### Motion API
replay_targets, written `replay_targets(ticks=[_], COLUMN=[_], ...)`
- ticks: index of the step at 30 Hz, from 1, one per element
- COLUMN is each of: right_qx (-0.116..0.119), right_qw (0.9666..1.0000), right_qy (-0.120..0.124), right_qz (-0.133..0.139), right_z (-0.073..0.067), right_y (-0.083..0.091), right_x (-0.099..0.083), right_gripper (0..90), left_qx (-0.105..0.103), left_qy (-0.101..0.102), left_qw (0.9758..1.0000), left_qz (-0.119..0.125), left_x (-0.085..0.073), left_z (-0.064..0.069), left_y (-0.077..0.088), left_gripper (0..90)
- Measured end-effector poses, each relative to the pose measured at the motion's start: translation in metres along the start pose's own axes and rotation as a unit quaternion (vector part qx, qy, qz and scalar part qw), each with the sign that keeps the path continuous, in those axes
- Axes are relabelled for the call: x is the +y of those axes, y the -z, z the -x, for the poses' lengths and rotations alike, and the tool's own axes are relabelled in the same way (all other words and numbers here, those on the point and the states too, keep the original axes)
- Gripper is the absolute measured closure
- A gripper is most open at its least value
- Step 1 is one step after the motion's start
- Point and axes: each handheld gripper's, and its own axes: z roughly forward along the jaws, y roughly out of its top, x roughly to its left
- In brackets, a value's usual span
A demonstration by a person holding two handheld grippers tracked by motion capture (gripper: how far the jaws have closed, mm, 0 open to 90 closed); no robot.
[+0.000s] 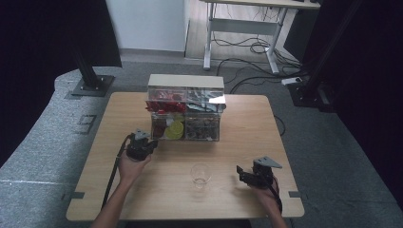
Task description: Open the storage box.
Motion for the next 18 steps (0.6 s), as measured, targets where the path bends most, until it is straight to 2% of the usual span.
replay_targets(ticks=[12,18], right_qx=[0.0,0.0], right_qw=[1.0,1.0], right_qy=[0.0,0.0], right_qz=[0.0,0.0], right_z=[0.0004,0.0004], right_y=[-0.0001,0.0002], right_x=[0.0,0.0], right_gripper=[21.5,21.5], left_qx=[0.002,0.001], left_qy=[-0.001,-0.003], left_qw=[0.9999,0.9999], left_qz=[0.016,0.014], left_x=[0.0067,0.008], left_z=[-0.0007,0.0003], left_y=[0.0061,0.007], left_gripper=[90.0,90.0])
